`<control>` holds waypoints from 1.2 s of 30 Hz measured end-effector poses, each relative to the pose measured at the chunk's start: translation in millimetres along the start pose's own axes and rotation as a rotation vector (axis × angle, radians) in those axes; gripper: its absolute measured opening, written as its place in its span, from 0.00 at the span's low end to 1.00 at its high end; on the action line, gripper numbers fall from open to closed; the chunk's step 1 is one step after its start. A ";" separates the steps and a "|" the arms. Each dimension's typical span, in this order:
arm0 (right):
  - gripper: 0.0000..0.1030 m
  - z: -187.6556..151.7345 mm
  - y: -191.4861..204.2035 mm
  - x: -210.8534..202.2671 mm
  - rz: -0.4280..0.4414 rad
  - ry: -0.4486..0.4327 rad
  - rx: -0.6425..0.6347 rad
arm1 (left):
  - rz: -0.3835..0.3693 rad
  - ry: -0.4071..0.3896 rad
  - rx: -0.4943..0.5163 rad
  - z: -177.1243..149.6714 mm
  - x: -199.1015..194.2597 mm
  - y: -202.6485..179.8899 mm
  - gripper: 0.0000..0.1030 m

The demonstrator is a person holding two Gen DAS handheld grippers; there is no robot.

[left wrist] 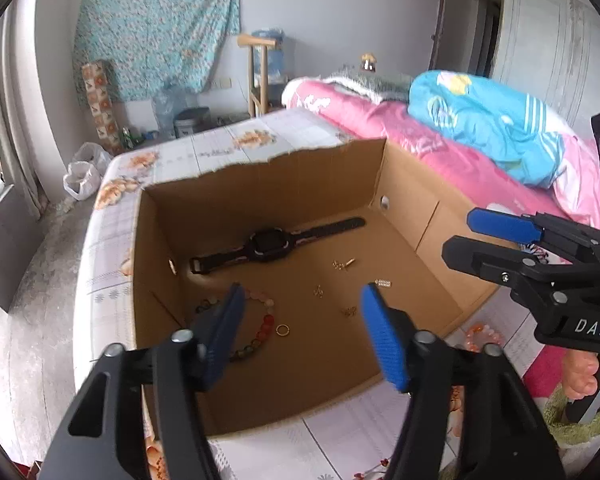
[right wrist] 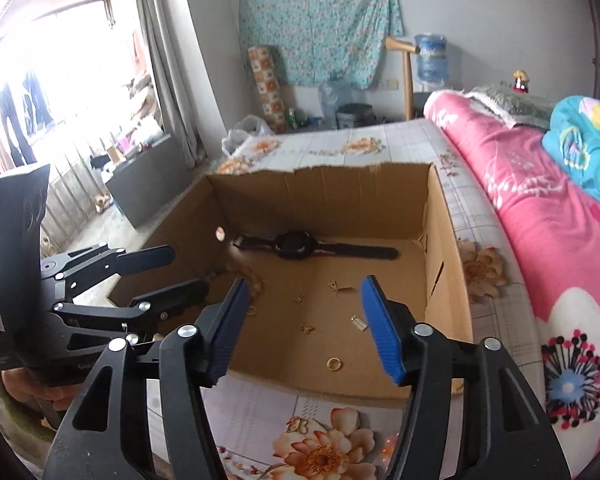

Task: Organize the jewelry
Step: 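Withdraw both tools from the box back toward the flower mat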

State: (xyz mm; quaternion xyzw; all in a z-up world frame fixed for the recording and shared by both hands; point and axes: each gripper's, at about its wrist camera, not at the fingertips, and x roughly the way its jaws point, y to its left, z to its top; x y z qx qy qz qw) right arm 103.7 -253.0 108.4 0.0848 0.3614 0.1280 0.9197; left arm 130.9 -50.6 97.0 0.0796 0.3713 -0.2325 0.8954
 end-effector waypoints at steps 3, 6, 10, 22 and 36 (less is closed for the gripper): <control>0.60 -1.6 7.0 -12.3 0.007 -0.033 0.005 | 0.010 -0.030 -0.007 -3.3 -17.8 -0.8 0.71; 0.65 -4.3 15.6 -20.6 0.018 -0.056 -0.002 | 0.006 -0.060 -0.014 -8.3 -33.9 -2.7 0.76; 0.68 -13.7 32.0 -34.8 0.033 -0.086 -0.021 | 0.018 -0.078 -0.014 -21.2 -51.5 -4.5 0.82; 0.76 -70.6 59.4 -51.9 0.049 -0.047 -0.028 | 0.074 -0.013 -0.078 -93.5 -78.2 5.7 0.88; 0.76 -135.3 61.0 -3.4 -0.072 0.191 0.003 | 0.096 0.190 -0.114 -137.3 -14.6 4.2 0.89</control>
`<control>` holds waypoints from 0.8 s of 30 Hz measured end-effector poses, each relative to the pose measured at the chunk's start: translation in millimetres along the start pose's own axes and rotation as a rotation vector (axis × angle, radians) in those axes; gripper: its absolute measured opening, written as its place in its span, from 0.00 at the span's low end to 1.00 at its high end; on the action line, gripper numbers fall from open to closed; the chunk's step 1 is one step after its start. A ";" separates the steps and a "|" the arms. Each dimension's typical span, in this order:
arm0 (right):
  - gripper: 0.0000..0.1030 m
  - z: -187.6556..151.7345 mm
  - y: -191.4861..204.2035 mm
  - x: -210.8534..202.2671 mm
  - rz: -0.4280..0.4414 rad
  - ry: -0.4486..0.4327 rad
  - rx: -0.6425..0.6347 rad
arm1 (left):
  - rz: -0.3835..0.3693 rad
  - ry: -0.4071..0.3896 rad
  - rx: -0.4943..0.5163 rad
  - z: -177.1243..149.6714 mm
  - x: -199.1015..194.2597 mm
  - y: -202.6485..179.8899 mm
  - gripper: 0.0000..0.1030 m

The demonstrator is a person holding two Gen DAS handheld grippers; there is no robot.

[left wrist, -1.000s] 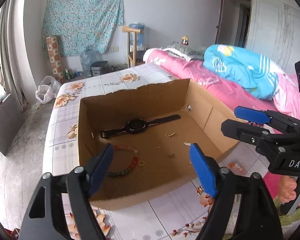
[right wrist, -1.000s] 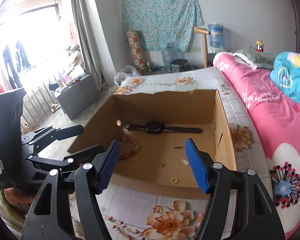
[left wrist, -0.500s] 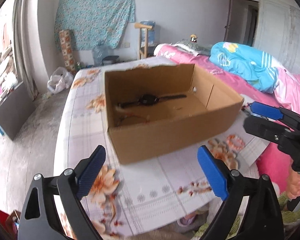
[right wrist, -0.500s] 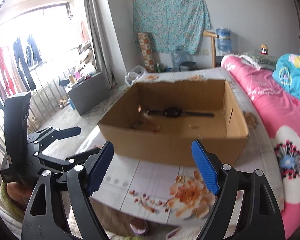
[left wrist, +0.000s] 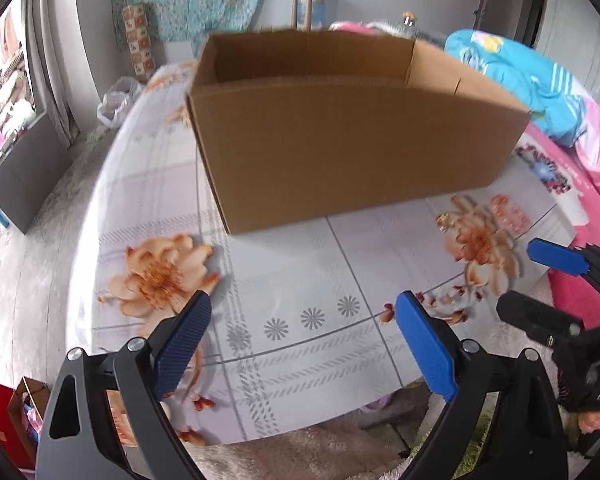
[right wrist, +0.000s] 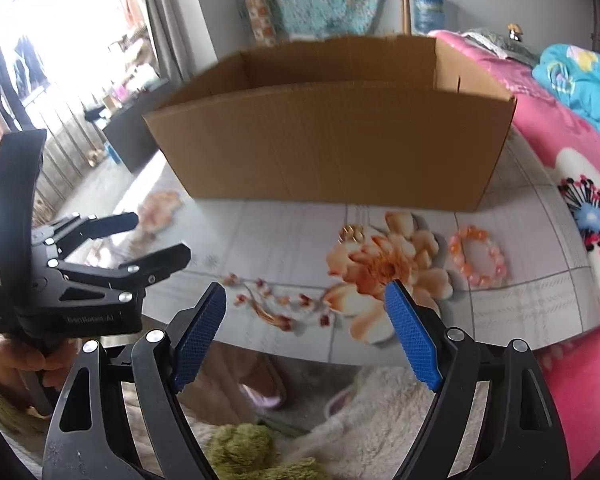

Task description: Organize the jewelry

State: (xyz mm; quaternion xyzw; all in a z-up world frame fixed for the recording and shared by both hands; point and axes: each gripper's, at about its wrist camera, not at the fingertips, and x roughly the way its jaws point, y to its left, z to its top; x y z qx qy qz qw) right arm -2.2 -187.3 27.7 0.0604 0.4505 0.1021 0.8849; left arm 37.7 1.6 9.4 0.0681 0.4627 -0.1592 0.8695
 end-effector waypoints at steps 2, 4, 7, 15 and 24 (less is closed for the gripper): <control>0.76 -2.6 0.9 5.5 -0.034 0.021 -0.016 | 0.012 0.025 -0.001 1.6 10.3 -3.7 0.89; 0.78 -5.1 -0.1 9.8 -0.046 0.036 -0.019 | 0.022 0.042 -0.001 2.2 17.0 -5.6 0.88; 0.80 -9.0 -3.7 17.0 -0.066 0.059 -0.024 | 0.033 0.059 -0.014 3.9 25.0 -7.1 0.89; 0.81 -6.7 -9.0 38.7 -0.103 0.126 -0.034 | 0.065 0.094 -0.022 9.4 42.4 -12.5 0.91; 0.86 9.0 -1.2 53.0 -0.133 0.162 -0.056 | 0.061 0.089 -0.023 11.3 47.9 -19.2 0.95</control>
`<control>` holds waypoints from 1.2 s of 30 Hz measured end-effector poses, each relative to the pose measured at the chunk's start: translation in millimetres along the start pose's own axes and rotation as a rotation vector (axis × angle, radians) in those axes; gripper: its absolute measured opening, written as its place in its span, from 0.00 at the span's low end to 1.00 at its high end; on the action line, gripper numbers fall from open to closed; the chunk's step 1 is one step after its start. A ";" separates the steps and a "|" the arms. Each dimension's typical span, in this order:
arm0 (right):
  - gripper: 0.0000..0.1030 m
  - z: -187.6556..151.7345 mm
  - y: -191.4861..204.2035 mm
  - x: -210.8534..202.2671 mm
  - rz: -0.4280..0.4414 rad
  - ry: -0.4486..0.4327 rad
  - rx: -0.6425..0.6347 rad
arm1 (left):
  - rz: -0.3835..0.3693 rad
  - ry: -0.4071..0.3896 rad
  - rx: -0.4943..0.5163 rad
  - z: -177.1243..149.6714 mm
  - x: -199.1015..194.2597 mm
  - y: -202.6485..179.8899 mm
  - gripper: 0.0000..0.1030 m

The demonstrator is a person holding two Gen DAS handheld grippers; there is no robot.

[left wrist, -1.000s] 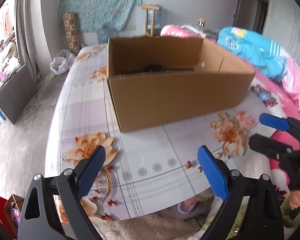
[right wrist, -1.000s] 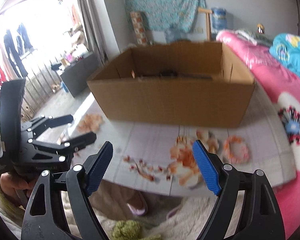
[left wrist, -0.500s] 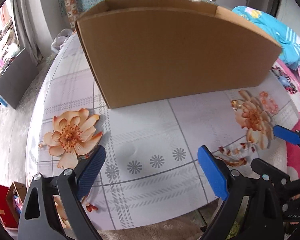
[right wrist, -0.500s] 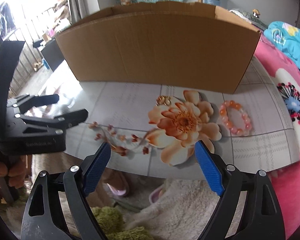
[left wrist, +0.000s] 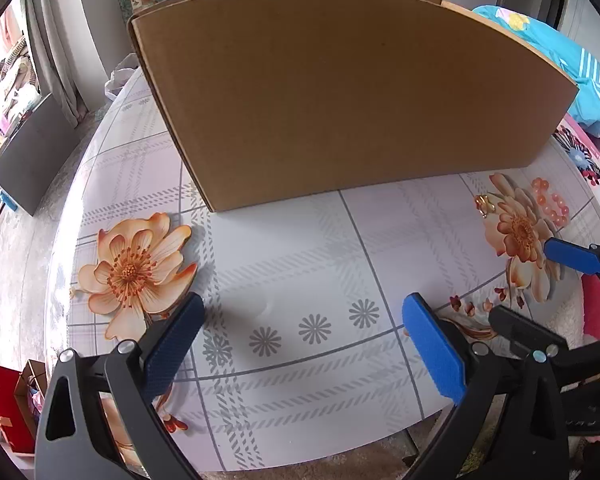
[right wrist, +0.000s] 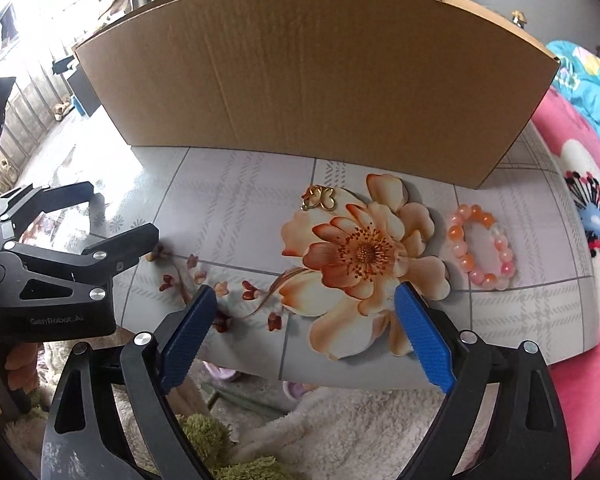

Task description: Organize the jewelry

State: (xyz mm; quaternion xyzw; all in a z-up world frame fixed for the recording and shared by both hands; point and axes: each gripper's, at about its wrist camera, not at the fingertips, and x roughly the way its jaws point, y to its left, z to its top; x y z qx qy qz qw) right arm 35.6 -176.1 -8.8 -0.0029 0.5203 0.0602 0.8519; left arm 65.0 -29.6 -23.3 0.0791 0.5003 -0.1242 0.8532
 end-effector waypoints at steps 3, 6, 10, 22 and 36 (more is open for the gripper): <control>0.89 1.7 5.1 1.7 -0.001 -0.002 0.004 | 0.002 0.004 -0.003 -1.2 2.6 0.7 0.95; 0.92 -0.9 5.1 3.4 -0.005 0.007 0.002 | 0.002 0.008 -0.006 -1.0 0.6 1.9 0.95; 0.92 0.7 9.1 3.5 -0.012 0.021 0.004 | 0.002 0.008 -0.006 0.1 0.3 0.9 0.95; 0.92 15.2 8.5 16.0 -0.006 0.081 -0.018 | 0.002 0.015 -0.005 0.0 0.5 1.1 0.95; 0.94 16.8 8.2 20.2 -0.011 0.068 -0.009 | 0.002 0.022 -0.008 0.6 0.7 1.5 0.95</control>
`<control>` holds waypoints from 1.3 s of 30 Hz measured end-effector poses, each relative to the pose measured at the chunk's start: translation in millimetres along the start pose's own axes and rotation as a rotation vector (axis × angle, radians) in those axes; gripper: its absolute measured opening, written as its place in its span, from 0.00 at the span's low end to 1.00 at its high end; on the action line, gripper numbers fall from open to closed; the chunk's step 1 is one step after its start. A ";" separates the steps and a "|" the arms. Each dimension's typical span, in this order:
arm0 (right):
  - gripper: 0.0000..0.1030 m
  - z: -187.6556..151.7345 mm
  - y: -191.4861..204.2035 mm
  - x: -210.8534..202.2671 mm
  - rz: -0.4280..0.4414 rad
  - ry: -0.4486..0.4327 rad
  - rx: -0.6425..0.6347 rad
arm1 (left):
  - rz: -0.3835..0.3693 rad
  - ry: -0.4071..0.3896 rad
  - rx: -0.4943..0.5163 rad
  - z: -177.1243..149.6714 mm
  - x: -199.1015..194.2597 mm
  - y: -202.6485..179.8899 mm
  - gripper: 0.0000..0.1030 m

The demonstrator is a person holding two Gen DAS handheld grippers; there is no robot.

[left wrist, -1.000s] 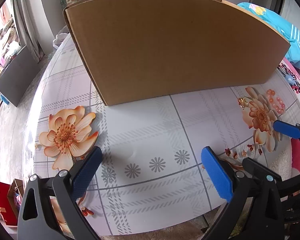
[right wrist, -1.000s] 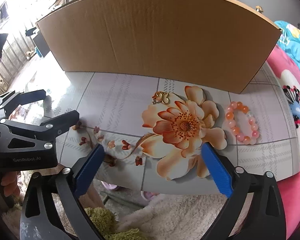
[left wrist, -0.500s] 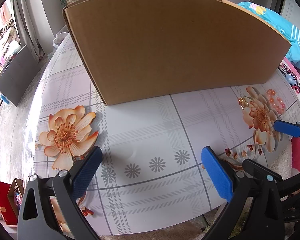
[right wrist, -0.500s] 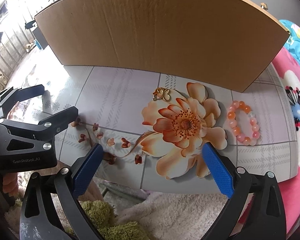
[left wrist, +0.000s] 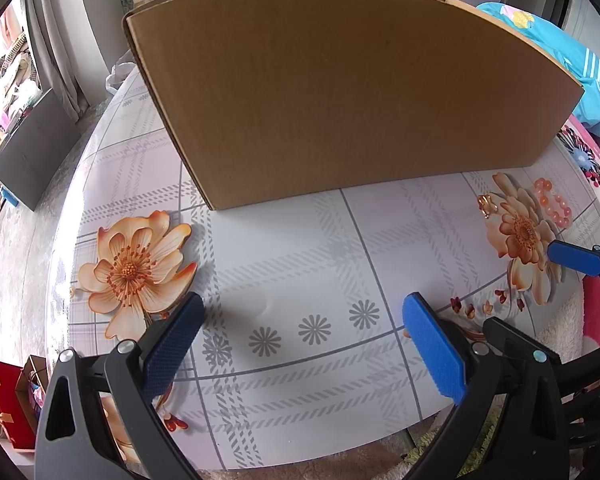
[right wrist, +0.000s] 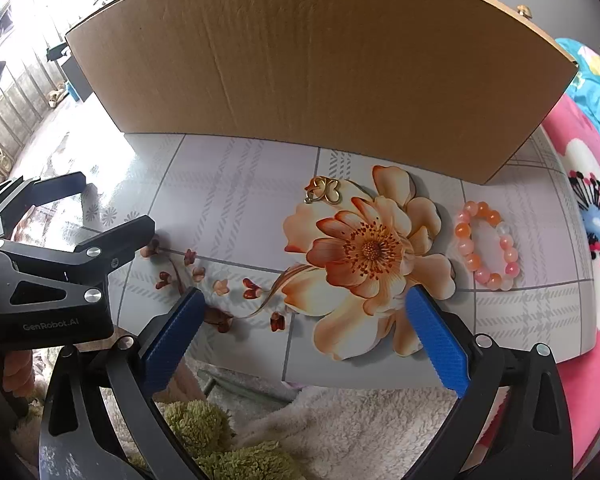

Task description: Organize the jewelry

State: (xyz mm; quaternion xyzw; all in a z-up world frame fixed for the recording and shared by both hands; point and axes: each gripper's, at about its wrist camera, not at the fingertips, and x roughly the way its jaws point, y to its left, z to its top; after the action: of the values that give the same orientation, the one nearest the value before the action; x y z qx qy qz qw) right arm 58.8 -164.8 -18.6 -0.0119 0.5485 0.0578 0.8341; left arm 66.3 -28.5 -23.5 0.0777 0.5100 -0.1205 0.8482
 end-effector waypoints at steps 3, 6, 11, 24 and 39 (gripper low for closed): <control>0.94 0.4 0.3 0.4 0.002 0.001 -0.001 | 0.000 0.001 -0.002 0.1 -0.1 0.1 0.95; 0.94 -0.7 -0.2 0.6 0.004 -0.013 -0.002 | 0.000 -0.002 -0.004 -0.1 -0.3 -0.1 0.95; 0.94 -4.4 0.7 0.1 0.001 -0.022 0.003 | 0.000 -0.001 -0.004 -0.7 -0.4 -0.1 0.95; 0.94 -6.5 1.3 -0.1 0.002 -0.028 0.004 | 0.000 -0.003 -0.003 -0.8 -0.7 0.2 0.95; 0.94 -7.4 3.3 -0.4 0.000 -0.031 0.009 | 0.001 -0.004 -0.003 -0.7 -1.0 0.0 0.95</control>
State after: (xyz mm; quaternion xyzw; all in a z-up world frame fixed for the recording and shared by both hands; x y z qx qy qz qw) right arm 51.5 -162.2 -21.0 -0.0073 0.5359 0.0552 0.8424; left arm 65.2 -28.1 -23.0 0.0761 0.5083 -0.1196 0.8494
